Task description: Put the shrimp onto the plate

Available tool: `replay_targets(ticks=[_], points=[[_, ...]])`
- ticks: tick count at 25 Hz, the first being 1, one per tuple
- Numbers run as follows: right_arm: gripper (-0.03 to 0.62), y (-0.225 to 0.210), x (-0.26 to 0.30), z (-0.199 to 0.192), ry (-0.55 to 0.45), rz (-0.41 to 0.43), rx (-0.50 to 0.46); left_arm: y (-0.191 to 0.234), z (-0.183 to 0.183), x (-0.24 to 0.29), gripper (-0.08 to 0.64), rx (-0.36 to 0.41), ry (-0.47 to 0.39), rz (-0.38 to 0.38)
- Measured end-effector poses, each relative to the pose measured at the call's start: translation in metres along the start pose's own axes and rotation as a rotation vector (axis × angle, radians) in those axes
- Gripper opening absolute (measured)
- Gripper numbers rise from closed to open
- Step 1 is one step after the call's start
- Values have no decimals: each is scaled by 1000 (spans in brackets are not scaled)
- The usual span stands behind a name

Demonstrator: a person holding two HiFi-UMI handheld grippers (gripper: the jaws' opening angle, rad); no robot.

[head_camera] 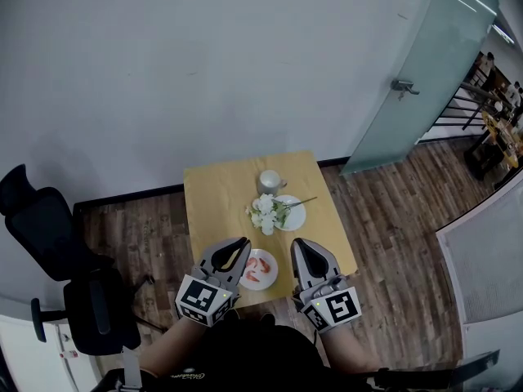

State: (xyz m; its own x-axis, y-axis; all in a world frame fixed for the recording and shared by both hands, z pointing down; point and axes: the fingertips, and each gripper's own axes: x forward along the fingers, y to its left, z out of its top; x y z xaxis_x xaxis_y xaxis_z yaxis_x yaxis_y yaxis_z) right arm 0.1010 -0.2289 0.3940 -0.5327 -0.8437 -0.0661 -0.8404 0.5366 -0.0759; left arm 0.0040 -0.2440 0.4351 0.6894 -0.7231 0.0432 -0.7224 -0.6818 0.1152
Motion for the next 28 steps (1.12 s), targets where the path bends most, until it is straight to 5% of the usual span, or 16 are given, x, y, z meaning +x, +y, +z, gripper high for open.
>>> replay_targets(ticks=[28], points=[[2,14,8,-3,22,49,-6,4,-2,-8,26,-5,-3,5]])
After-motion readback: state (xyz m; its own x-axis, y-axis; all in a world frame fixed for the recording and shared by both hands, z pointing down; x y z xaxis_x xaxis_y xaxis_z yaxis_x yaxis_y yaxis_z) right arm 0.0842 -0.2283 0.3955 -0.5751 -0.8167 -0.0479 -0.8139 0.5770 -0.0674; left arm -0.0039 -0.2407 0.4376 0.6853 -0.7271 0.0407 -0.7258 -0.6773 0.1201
